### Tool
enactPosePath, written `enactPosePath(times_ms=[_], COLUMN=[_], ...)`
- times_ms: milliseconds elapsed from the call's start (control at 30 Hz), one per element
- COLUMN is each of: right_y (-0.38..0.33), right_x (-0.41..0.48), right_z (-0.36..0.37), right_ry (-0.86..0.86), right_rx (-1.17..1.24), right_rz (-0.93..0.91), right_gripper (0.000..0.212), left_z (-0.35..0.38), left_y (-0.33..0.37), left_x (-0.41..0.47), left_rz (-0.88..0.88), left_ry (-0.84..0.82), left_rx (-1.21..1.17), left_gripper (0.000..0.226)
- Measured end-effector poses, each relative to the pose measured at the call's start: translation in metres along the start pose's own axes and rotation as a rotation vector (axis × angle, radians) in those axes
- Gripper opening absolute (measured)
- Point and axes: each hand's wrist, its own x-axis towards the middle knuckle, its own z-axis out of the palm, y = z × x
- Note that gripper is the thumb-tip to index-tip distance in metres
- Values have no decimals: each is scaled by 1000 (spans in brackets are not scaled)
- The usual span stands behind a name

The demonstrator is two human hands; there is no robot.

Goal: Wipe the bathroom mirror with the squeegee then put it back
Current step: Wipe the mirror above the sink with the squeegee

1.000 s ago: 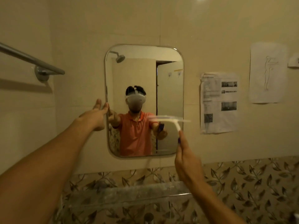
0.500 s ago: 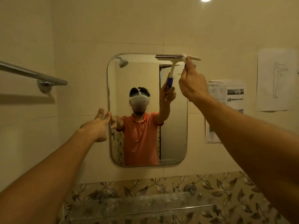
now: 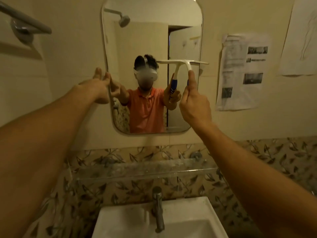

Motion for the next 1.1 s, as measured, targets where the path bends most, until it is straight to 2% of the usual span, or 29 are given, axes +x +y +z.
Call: enactPosePath(times_ms=[467, 633, 867, 1100], right_y=[62, 69, 74, 60], right_x=[-146, -178, -203, -184], right_z=[63, 69, 66, 69], right_ry=[-91, -194, -317, -244], right_rx=[39, 12, -36, 0], right_rz=[135, 177, 199, 177], right_gripper=[65, 70, 63, 66], left_z=[9, 9, 10, 10], left_y=[-8, -7, -8, -10], left_x=[8, 7, 9, 8], left_rz=[13, 10, 18, 36], left_ry=[39, 40, 44, 42], left_rx=[7, -3, -3, 13], left_gripper=[105, 105, 106, 108])
